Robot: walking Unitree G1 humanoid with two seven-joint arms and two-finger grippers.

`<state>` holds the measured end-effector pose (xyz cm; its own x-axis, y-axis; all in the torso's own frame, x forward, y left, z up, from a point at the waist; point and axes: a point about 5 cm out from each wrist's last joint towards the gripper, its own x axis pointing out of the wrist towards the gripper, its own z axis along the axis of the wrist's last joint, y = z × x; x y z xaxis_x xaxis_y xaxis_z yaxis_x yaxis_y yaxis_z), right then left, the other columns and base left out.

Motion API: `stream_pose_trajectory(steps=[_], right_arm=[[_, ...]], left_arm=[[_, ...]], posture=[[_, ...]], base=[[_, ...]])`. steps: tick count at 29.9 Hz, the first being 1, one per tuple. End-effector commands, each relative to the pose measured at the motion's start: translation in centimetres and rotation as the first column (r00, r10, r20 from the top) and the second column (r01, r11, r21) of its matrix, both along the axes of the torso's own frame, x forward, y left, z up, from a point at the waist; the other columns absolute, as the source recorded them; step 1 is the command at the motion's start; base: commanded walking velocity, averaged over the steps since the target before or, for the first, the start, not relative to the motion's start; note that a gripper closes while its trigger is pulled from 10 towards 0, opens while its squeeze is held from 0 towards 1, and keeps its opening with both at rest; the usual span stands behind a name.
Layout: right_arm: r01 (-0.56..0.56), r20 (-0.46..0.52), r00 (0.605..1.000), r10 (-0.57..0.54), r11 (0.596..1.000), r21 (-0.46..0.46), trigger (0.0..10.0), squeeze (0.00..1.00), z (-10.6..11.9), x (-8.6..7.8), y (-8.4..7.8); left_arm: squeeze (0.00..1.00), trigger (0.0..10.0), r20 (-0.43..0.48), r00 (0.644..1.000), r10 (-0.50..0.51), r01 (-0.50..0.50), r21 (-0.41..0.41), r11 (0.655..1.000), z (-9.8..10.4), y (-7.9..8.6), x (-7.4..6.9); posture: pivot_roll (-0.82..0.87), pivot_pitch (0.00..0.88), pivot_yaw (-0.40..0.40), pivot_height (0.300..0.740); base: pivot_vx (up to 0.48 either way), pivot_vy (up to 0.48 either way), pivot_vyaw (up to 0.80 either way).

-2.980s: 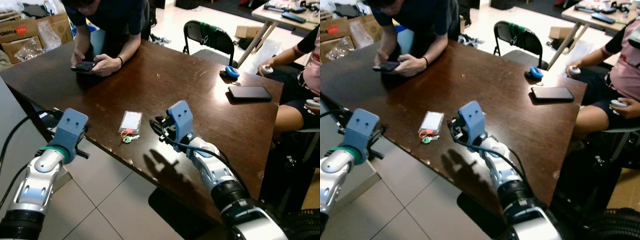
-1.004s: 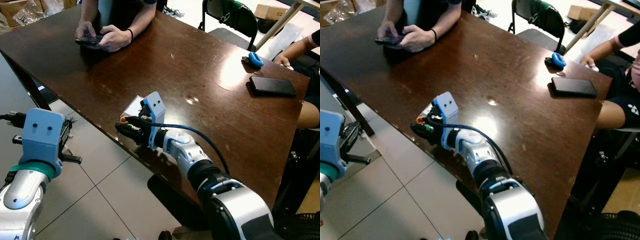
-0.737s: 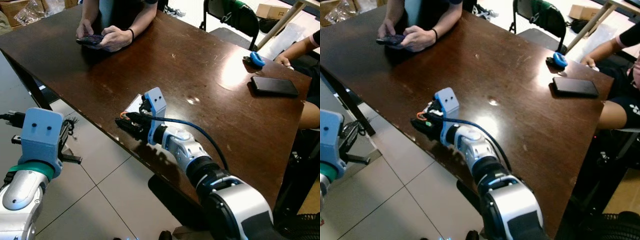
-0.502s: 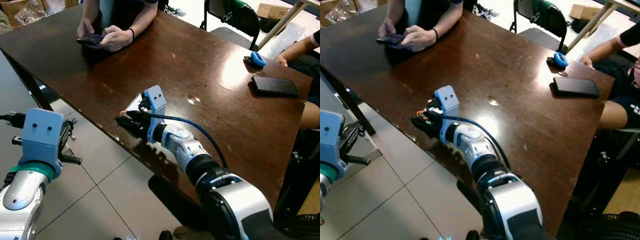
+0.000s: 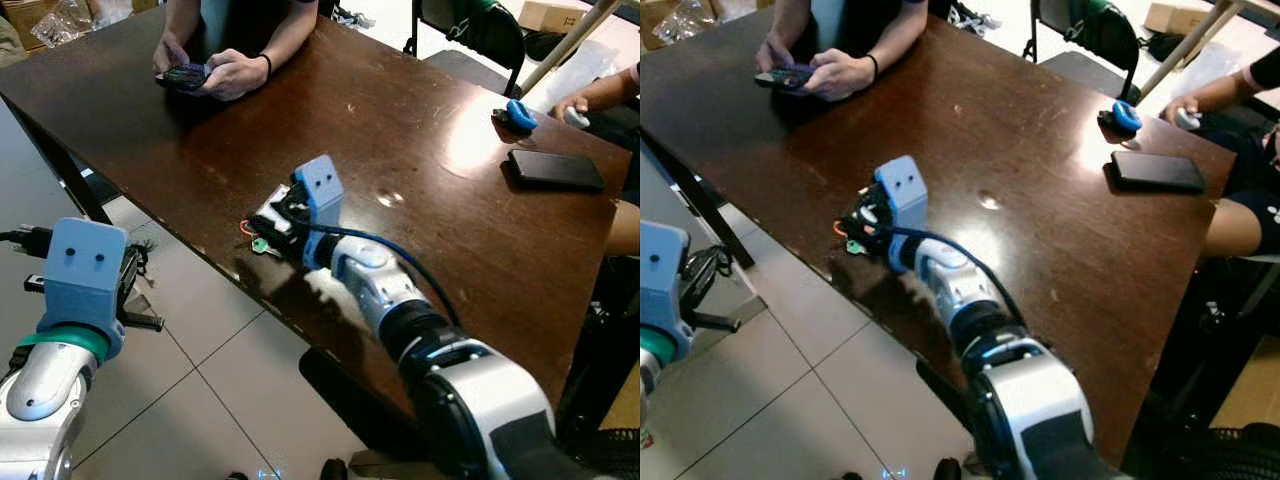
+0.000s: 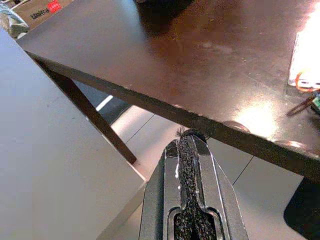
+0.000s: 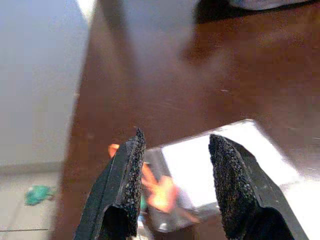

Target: Hang keys on a hook

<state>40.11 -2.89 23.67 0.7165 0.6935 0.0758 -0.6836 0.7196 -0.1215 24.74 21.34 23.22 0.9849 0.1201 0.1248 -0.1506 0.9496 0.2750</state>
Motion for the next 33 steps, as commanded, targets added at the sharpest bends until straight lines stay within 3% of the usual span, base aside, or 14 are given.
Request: stream_pose_trajectory(steps=[1, 5, 7, 23, 24, 29, 30, 33], right_arm=[[-0.016, 0.002, 1.000, 0.016, 1.000, -0.019, 10.0, 0.00, -0.3, -0.2, 0.6], [-0.019, -0.049, 0.999, 0.018, 0.999, -0.026, 10.0, 0.00, -0.8, -0.2, 0.4], [-0.066, -0.091, 0.994, 0.061, 0.996, -0.055, 10.0, 0.00, -1.6, -0.5, 1.2], [-0.115, -0.075, 0.992, 0.103, 0.979, -0.166, 10.0, 0.00, -1.5, -0.6, 1.6], [-0.110, -0.082, 0.992, 0.097, 0.978, -0.176, 9.3, 0.00, -1.5, -0.6, 1.6], [-0.105, -0.085, 0.992, 0.091, 0.978, -0.181, 9.3, 0.00, -1.6, -0.6, 1.5], [-0.103, -0.093, 0.992, 0.087, 0.978, -0.181, 0.0, 0.00, -1.7, -0.6, 1.5], [-0.103, -0.097, 0.992, 0.086, 0.978, -0.180, 0.0, 0.00, -1.8, -0.6, 1.5]], left_arm=[[0.00, 10.0, -0.014, 1.000, -0.002, 0.002, 0.001, 1.000, -0.3, -0.2, -0.3], [0.00, 10.0, -0.011, 1.000, -0.008, 0.008, 0.002, 1.000, -0.1, -0.2, -0.3], [0.00, 10.0, -0.015, 1.000, -0.002, 0.002, 0.010, 1.000, 0.1, 0.0, -0.8], [0.00, 10.0, -0.030, 1.000, 0.002, -0.002, 0.016, 1.000, 0.1, -0.2, -1.9], [0.00, 10.0, -0.032, 0.999, 0.004, -0.004, 0.015, 1.000, 0.1, -0.2, -1.9], [0.00, 10.0, -0.034, 0.999, 0.006, -0.005, 0.015, 1.000, 0.1, -0.2, -1.9], [0.00, 10.0, -0.036, 0.999, 0.005, -0.005, 0.013, 1.000, 0.1, -0.2, -1.8], [0.00, 10.0, -0.037, 0.999, 0.005, -0.004, 0.013, 1.000, 0.1, -0.2, -1.8]], posture=[[0.37, 0.309, 0.022, 0.740], [0.38, 0.319, 0.026, 0.740], [0.39, 0.337, 0.026, 0.740], [0.42, 0.386, 0.026, 0.740], [0.42, 0.388, 0.025, 0.740], [0.42, 0.388, 0.025, 0.740], [0.41, 0.379, 0.028, 0.740], [0.41, 0.379, 0.028, 0.740]], base=[[0.000, 0.000, 0.00], [0.000, 0.000, 0.00], [0.000, 0.000, 0.00], [0.000, 0.000, 0.00], [0.000, 0.000, 0.00], [0.000, 0.000, 0.00], [0.000, 0.000, 0.00], [0.000, 0.000, 0.00]])
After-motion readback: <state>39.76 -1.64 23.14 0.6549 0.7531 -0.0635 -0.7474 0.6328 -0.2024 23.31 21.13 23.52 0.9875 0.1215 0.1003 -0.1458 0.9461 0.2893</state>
